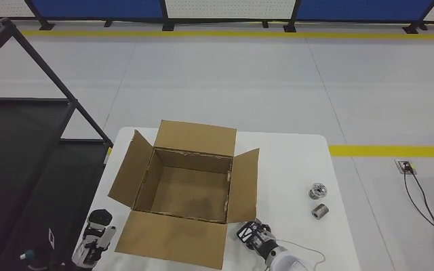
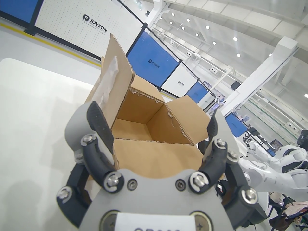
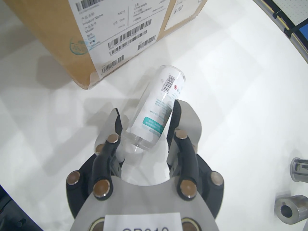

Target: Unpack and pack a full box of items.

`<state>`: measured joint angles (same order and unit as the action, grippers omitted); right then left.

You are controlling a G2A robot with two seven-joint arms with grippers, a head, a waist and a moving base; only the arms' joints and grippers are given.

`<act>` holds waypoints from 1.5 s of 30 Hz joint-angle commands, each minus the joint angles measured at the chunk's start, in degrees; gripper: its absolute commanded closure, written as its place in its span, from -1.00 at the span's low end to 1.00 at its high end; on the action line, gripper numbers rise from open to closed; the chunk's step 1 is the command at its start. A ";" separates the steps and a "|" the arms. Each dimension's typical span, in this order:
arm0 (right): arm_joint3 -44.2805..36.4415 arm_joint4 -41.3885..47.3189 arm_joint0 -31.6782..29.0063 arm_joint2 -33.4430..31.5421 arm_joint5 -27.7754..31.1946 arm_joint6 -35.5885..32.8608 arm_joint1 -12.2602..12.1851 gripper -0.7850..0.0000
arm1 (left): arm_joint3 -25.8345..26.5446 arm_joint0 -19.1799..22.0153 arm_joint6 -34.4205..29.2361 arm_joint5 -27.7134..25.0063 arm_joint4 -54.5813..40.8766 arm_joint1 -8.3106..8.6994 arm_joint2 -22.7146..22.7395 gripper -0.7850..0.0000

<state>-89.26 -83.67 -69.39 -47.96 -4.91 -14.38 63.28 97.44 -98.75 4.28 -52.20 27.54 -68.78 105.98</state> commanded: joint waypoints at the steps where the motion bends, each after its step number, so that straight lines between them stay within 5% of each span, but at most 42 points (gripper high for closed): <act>1: -0.09 -0.30 -0.09 -0.55 -0.42 -0.77 0.09 1.00 | 0.05 -0.10 0.25 -0.25 -0.11 -0.01 0.13 -1.00; 9: -3.04 -0.36 -2.39 -4.96 -0.03 0.60 -0.26 1.00 | -0.23 -0.21 0.82 -0.33 0.03 -0.06 0.56 -1.00; 17: -14.81 2.96 -11.40 -19.06 4.97 5.94 -2.89 1.00 | -0.94 -0.57 -1.61 -0.15 0.02 0.11 0.52 -1.00; 27: -27.85 5.55 -18.39 -33.26 10.26 0.05 -4.50 1.00 | -1.02 -0.87 -3.10 0.02 -0.84 0.25 0.36 -1.00; 37: -22.96 8.59 -15.04 -33.72 16.48 -7.67 -4.36 1.00 | -0.85 -1.61 -3.58 0.32 -0.19 0.27 0.40 -1.00; 45: -9.68 10.30 -8.58 -30.08 16.28 -11.68 -3.53 1.00 | -0.10 -1.88 -4.45 0.17 1.22 0.29 -0.48 -1.00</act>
<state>-100.95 -73.08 -78.74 -78.43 12.55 -26.03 59.62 97.29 -100.61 -0.11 -52.08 28.64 -68.49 105.59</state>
